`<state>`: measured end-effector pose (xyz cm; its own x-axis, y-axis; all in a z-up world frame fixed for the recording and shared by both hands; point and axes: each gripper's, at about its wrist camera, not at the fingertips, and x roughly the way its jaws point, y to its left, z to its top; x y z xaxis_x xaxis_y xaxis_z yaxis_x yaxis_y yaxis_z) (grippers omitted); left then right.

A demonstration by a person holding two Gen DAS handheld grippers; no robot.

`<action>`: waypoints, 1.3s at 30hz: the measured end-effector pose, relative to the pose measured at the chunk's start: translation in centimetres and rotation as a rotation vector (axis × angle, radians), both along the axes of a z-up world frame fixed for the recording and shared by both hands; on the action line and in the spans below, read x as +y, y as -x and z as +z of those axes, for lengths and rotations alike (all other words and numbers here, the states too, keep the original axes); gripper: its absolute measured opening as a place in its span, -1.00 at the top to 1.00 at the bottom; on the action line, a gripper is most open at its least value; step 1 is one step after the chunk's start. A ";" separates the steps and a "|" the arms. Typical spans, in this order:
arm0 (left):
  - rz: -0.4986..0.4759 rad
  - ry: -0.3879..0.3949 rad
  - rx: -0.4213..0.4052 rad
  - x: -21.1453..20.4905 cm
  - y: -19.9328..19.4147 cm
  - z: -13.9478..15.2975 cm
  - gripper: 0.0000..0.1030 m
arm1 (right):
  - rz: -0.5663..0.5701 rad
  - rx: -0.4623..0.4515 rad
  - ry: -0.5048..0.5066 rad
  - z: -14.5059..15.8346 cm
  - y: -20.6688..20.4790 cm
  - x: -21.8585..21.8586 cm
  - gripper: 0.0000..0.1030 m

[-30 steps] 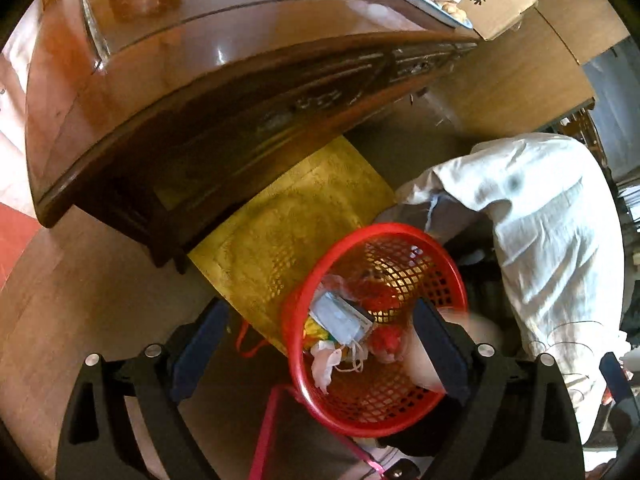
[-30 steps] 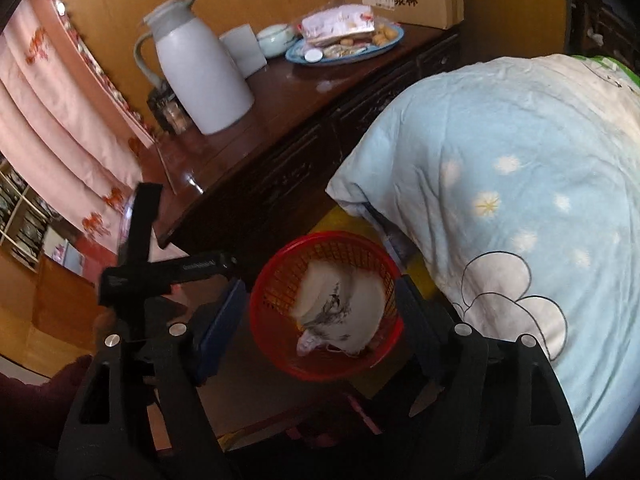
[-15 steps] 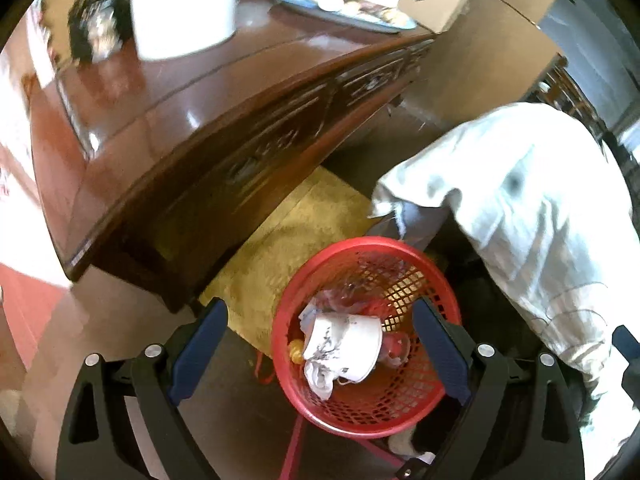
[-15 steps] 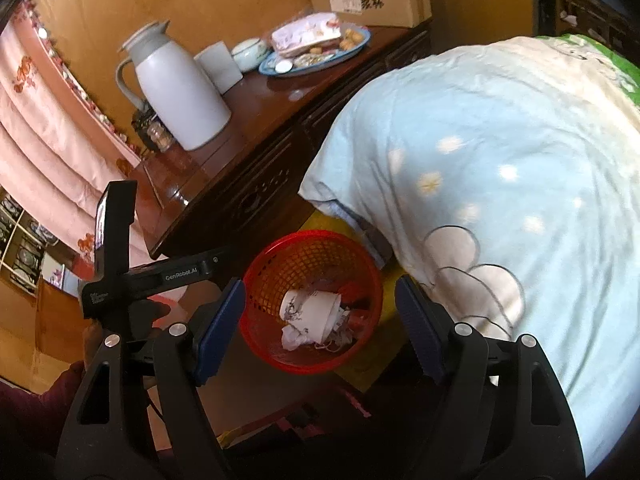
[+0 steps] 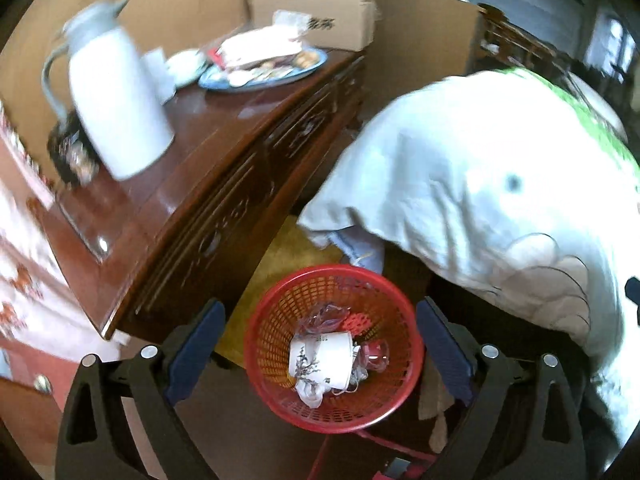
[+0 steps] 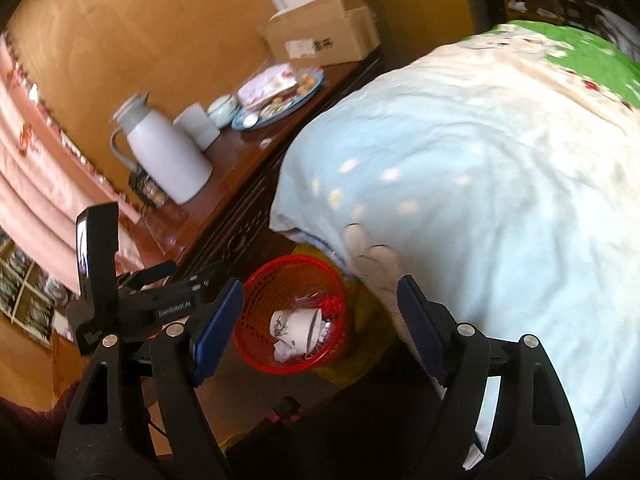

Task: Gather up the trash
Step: 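Bring both open tools back over the bed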

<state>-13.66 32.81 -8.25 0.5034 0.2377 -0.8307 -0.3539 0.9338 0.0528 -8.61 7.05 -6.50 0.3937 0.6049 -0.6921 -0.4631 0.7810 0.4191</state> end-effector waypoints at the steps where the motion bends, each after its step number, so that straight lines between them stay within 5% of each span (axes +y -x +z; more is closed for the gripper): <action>1: -0.015 -0.016 -0.002 -0.8 -0.1 0.2 -0.85 | -0.018 -0.005 -0.006 0.1 0.0 -0.9 -0.49; 20: -0.421 -0.154 -0.029 -21.4 -6.4 1.9 -0.88 | -0.512 -0.072 -0.003 -1.5 -0.1 -22.0 -0.56; 31: -0.620 -0.056 -0.001 -31.6 -14.3 1.2 -0.88 | -0.821 -0.117 0.131 -2.6 -1.0 -32.4 -0.58; 39: -0.728 -0.028 -0.021 -39.3 -20.8 0.8 -0.88 | -0.840 -0.069 -0.012 -4.2 -1.8 -34.2 -0.65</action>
<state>7.10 -6.46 -7.47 0.5574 -0.1428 -0.8179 0.3557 0.9312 0.0799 -6.81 -27.12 -10.74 0.7573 0.0993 -0.6454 0.2450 0.8730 0.4218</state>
